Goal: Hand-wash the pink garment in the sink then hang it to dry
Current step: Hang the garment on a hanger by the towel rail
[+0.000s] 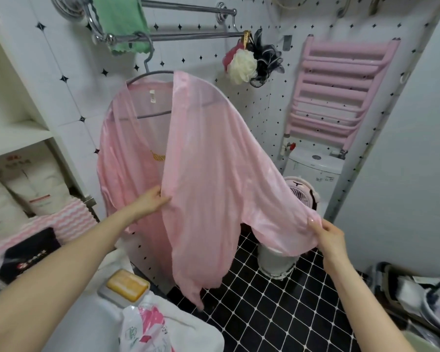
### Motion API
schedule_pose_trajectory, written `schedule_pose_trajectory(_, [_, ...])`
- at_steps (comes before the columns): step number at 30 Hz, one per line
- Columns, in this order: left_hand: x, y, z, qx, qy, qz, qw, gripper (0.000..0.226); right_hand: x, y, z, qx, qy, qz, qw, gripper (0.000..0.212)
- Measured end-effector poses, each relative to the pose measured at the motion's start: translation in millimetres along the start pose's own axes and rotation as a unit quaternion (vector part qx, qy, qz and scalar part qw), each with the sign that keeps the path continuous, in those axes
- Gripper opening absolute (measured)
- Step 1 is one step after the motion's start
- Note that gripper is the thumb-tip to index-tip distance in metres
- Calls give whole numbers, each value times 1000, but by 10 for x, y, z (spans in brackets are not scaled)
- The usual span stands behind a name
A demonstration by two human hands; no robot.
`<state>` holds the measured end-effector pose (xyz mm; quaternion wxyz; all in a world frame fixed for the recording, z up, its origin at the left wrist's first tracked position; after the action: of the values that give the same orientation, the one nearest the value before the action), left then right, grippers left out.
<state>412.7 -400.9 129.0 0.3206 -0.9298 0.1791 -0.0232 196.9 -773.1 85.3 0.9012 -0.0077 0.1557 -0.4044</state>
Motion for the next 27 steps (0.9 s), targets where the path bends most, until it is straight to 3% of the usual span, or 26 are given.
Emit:
schedule_pose_trajectory(6, [-254,201,164,-110,-15,63,992,23,72,-31,-285,17,18,-78,997,15])
schedule_pose_trajectory(8, [-318,224,189,-85,-21,65,994,18,134,53,-406,20,48,-67,996,24])
schedule_pose_trajectory(10, [-361,235,199,-71,-31,63,995,19,223,184,-534,99,105,-41,989,26])
schedule_pose_trajectory(13, [-408,281,201,-88,-49,70,992,14,281,442,-734,245,195,-37,949,37])
schedule_pose_trajectory(15, [-451,301,190,-99,-52,77,991,15,260,714,-925,364,272,-22,891,46])
schedule_pose_trajectory(16, [-473,304,190,-104,-52,84,990,20,197,887,-966,363,297,15,883,46])
schedule_pose_trajectory(19, [-594,311,165,-129,-43,113,984,22,-72,1471,-879,64,245,227,940,30])
schedule_pose_trajectory(21, [-667,306,176,-140,-50,140,979,30,-181,1840,-736,-21,134,311,941,28])
schedule_pose_trajectory(24, [-753,280,236,-159,-72,166,971,53,-147,2248,-494,-48,80,343,935,46])
schedule_pose_trajectory(27, [-829,269,277,-181,-100,189,960,45,-21,2469,-425,-111,97,355,923,61])
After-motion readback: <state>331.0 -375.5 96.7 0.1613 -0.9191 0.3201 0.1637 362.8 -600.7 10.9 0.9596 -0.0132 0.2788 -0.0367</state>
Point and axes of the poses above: each hand's wrist, its own x-axis towards the middle knuckle, its own y-axis out of the palm, z = x × y, the point moved 4 cm from there along x, towards the middle knuckle, and after that the axes turned 5 degrees about y, right-handed, at the moved point
